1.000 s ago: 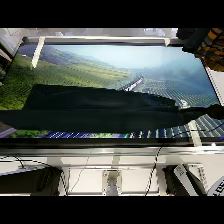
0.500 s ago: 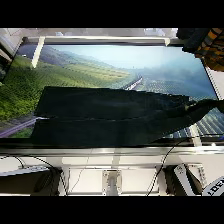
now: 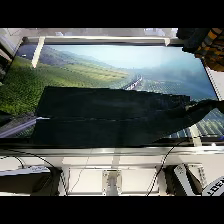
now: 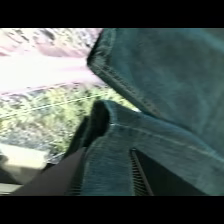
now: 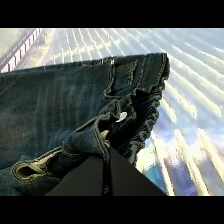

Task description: Fold the clothes and pants, and hang the long-sleeved shirts on hangers.

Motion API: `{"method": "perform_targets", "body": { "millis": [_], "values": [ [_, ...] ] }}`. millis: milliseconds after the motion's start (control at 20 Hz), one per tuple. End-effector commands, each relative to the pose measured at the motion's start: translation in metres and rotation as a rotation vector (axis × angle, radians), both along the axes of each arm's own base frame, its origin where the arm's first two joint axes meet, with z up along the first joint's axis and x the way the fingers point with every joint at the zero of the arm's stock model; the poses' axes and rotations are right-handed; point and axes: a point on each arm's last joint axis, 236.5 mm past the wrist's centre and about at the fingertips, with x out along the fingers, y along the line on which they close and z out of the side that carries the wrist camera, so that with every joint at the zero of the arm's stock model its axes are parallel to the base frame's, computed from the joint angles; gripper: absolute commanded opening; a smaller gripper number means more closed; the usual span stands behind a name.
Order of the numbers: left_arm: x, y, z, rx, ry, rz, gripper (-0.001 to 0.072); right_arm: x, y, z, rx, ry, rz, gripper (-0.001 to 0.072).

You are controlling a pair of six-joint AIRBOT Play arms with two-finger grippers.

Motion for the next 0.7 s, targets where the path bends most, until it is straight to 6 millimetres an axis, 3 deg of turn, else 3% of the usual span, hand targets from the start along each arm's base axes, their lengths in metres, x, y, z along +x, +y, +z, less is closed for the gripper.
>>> {"method": "perform_targets", "body": {
  "millis": [0,300,550,600,650],
  "values": [
    [0.004,-0.015,-0.026,-0.025,0.058,-0.085,0.0366,-0.003,0.002,-0.003,0.022,0.020,-0.011,0.0032],
    [0.017,-0.064,-0.063,-0.054,0.156,-0.298,0.0366,-0.008,0.001,-0.008,0.017,0.048,-0.013,0.0032],
    [0.025,-0.079,-0.070,-0.009,0.179,-0.372,0.0371,-0.011,-0.002,-0.011,0.004,0.068,-0.017,0.0032],
    [0.026,-0.078,-0.070,-0.008,0.185,-0.356,0.0385,-0.011,-0.002,-0.011,0.004,0.068,-0.017,0.0032],
    [0.027,-0.077,-0.071,-0.007,0.197,-0.325,0.0482,-0.011,-0.002,-0.011,0.005,0.068,-0.018,0.0032]
  ]
}}
